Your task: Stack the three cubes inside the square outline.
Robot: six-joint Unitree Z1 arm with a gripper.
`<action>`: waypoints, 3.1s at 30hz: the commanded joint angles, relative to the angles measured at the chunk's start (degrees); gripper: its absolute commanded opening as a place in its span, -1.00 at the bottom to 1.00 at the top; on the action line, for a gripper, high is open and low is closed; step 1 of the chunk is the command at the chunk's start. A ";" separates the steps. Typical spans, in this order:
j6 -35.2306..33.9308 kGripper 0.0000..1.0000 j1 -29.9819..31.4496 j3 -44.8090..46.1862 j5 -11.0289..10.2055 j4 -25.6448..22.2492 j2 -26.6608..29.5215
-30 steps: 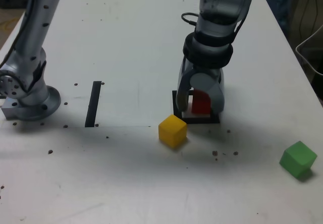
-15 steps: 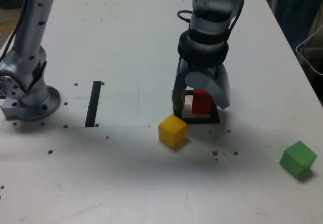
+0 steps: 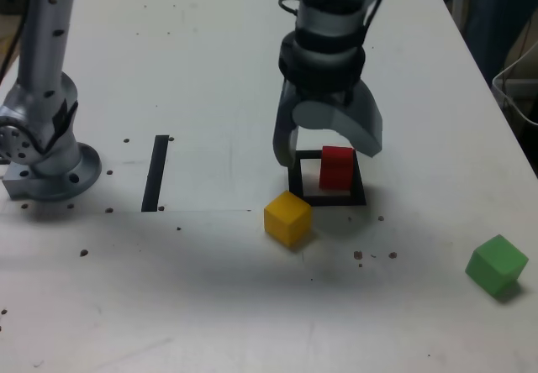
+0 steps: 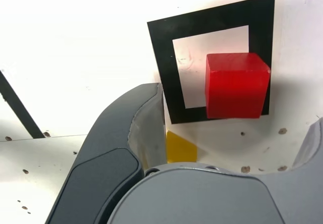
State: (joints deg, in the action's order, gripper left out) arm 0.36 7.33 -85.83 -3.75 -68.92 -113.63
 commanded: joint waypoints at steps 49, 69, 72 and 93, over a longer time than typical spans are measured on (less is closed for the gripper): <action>4.90 0.89 17.53 11.47 -1.22 0.08 5.52; 16.16 0.92 19.85 7.71 -0.66 2.75 -0.47; 16.16 0.90 19.85 7.01 -0.07 3.96 -1.83; 12.83 0.65 18.02 6.03 -4.76 4.21 -4.72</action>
State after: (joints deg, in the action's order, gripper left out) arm 13.63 25.46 -79.61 -8.15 -64.43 -118.13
